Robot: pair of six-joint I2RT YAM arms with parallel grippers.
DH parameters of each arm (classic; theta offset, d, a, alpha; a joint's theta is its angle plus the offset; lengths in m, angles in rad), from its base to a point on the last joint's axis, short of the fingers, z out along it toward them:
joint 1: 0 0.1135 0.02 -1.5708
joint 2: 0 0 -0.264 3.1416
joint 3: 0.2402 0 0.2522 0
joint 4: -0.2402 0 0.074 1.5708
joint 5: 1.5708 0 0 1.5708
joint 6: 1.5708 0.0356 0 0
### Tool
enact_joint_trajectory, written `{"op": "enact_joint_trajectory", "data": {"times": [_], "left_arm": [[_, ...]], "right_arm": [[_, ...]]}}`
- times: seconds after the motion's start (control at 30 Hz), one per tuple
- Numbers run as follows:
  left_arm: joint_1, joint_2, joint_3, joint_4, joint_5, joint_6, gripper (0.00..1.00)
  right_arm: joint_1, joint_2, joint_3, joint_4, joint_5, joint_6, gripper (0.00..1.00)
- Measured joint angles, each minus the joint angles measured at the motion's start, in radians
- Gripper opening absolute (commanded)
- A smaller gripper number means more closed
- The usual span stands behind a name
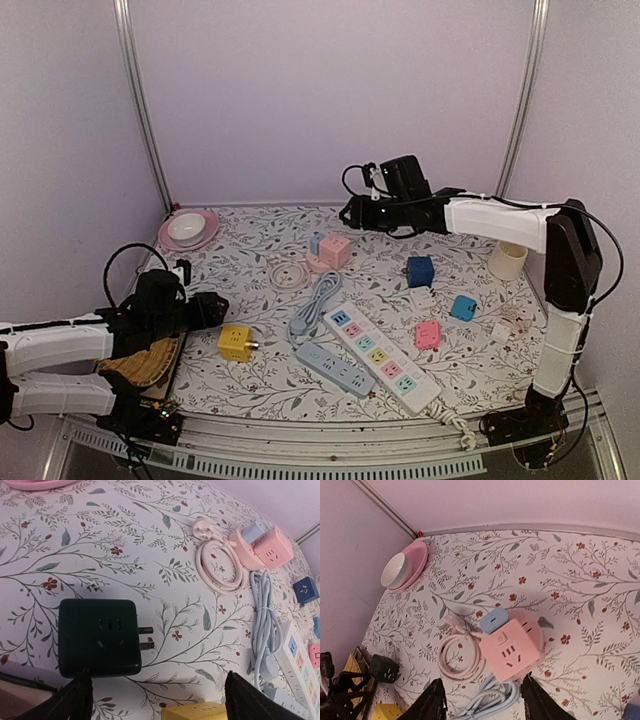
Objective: Pull the plug off the socket
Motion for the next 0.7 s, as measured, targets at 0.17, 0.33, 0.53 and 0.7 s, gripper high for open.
{"op": "enact_joint_trajectory", "data": {"times": [0.17, 0.33, 0.53, 0.7], "left_arm": [[-0.005, 0.010, 0.000, 0.027, 0.027, 0.024, 0.92], [-0.006, 0.005, -0.002, 0.045, 0.034, 0.031, 0.92], [-0.007, 0.000, -0.006, 0.056, 0.048, 0.039, 0.92], [-0.007, 0.001, -0.006, 0.064, 0.057, 0.040, 0.92]], "right_arm": [[-0.081, 0.136, 0.190, -0.008, 0.000, -0.037, 0.66], [-0.105, 0.280, 0.328, -0.018, -0.004, -0.113, 0.80], [-0.088, 0.355, 0.348, -0.043, -0.041, -0.244, 0.90], [-0.057, 0.368, 0.348, -0.051, -0.037, -0.369, 0.91]]}}
